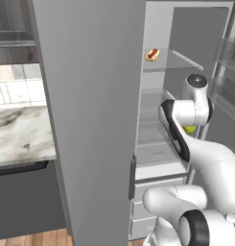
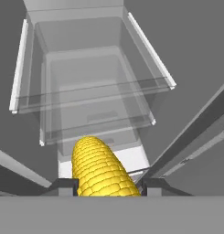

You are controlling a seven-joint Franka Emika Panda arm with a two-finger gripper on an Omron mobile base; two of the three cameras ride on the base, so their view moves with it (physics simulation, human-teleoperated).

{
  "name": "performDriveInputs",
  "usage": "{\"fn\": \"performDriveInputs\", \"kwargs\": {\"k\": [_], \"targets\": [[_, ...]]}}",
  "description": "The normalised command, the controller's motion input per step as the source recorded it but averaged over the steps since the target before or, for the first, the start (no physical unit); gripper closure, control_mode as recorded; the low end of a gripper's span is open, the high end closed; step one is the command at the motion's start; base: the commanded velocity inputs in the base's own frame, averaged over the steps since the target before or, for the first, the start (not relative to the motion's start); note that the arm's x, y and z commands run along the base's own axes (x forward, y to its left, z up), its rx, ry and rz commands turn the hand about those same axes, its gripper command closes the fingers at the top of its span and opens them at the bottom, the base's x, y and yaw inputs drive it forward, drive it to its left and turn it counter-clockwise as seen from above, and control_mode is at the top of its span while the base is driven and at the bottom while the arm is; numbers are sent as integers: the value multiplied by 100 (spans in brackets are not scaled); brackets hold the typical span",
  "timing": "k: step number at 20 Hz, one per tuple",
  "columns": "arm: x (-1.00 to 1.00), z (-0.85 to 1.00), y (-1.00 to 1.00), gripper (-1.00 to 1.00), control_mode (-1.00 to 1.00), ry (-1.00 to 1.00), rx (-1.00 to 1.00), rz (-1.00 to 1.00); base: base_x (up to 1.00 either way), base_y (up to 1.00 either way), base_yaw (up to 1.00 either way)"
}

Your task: Pick corn from the fridge and place it on the plate on the counter.

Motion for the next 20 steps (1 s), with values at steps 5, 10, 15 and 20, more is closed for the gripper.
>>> {"fn": "performDriveInputs", "kwargs": {"k": [5,10,15,20], "targets": [[-45,33,24,100,-100,0,0,-2,0,0,0],[-44,28,13,100,-100,-2,0,-2,0,0,0],[-42,22,14,100,-100,-4,0,-1,0,0,0],[-18,7,7,100,100,-2,0,0,-44,11,0]]}}
